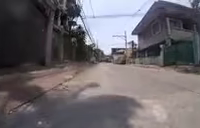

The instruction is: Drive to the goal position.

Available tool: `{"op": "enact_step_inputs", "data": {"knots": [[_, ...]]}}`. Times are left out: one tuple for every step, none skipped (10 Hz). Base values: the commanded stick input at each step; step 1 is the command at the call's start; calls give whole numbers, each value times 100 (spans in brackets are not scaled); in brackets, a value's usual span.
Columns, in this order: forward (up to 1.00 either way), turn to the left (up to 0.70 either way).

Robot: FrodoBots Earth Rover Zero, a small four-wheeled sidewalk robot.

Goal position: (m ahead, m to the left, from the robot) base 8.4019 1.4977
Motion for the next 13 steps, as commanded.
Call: {"op": "enact_step_inputs", "data": {"knots": [[100,0],[100,0],[100,0],[100,0],[100,0],[100,-3],[100,-19],[100,-38],[100,-40],[100,-40],[100,-40],[100,-24],[100,-8]]}}
